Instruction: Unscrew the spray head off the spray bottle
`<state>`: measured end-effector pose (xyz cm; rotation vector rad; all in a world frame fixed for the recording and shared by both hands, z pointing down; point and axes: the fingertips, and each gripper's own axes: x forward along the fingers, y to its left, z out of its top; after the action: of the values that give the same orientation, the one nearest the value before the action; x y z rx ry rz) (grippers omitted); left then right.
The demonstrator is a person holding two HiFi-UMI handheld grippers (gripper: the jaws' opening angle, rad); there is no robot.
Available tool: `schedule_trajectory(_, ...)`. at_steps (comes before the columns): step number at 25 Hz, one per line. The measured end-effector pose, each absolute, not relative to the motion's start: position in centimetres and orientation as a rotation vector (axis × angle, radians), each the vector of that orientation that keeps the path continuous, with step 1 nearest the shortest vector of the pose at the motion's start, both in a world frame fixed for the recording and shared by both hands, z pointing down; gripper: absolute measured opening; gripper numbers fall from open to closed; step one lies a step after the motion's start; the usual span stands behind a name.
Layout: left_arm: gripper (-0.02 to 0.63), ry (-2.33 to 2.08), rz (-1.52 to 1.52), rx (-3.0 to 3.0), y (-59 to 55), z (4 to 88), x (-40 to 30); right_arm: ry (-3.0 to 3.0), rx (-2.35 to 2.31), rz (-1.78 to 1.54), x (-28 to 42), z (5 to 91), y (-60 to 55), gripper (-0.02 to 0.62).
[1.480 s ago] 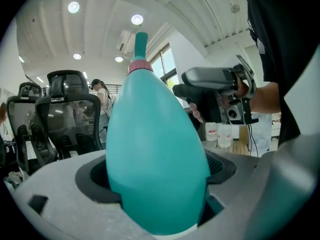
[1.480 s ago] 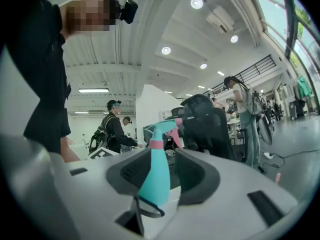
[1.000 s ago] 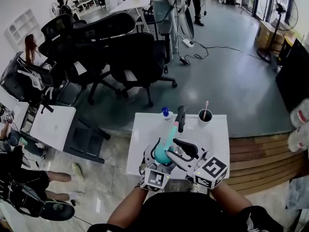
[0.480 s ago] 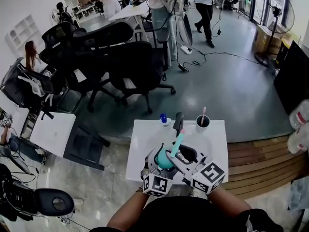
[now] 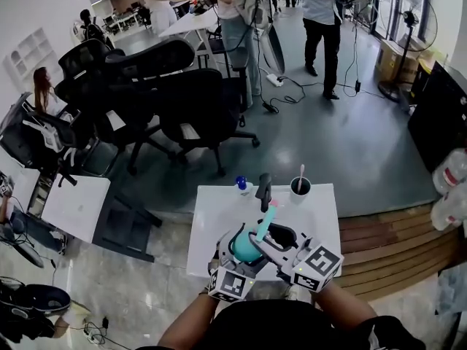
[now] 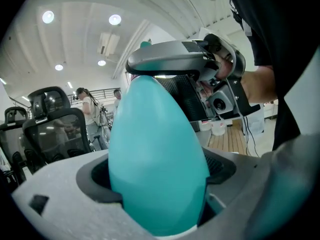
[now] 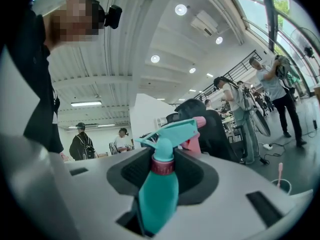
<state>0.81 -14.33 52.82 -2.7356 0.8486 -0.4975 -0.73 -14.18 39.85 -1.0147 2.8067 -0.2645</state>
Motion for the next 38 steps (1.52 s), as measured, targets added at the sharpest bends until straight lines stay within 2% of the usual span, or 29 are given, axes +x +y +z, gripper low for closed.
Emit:
schedule_trajectory(9, 0.476, 0.516, -0.379, -2.883, -11.4, 50.2, 1.9, 2.863, -0.758, -0.152, -0.8, 38.0, -12.0, 0.146)
schedule_trajectory(14, 0.476, 0.165, -0.320, -2.967, -7.9, 48.7, 2.6, 2.913, -0.370, -0.060, -0.7, 36.7, -9.1, 0.146)
schedule_trajectory(20, 0.476, -0.153, -0.253, -3.022, -3.8, 47.1, 3.3, 2.973, 0.057, -0.110, -0.6, 35.3, -5.3, 0.148)
schedule_trajectory(24, 0.476, 0.062, -0.184, -3.067, -5.9, 46.1, 3.6, 2.911, -0.087, -0.098, -0.9, 34.7, -6.5, 0.152)
schedule_trajectory(26, 0.476, 0.241, -0.245, -3.035, -8.2, 47.2, 3.2, 2.893, -0.222, -0.092, -0.9, 35.2, -7.7, 0.253)
schedule_trajectory(27, 0.476, 0.334, -0.287, -3.006, -9.4, 47.9, 2.9, 2.880, -0.309, -0.078, -0.7, 35.5, -8.6, 0.279)
schedule_trajectory(32, 0.476, 0.836, -0.442, -2.889, -14.6, 49.8, 0.7, 2.741, -0.723, -0.185, 1.2, 36.5, -11.9, 0.268)
schedule_trajectory(38, 0.476, 1.140, -0.548, -2.719, -16.7, 51.6, -1.1, 2.714, -0.911, -0.265, 0.6, 37.8, -12.7, 0.256)
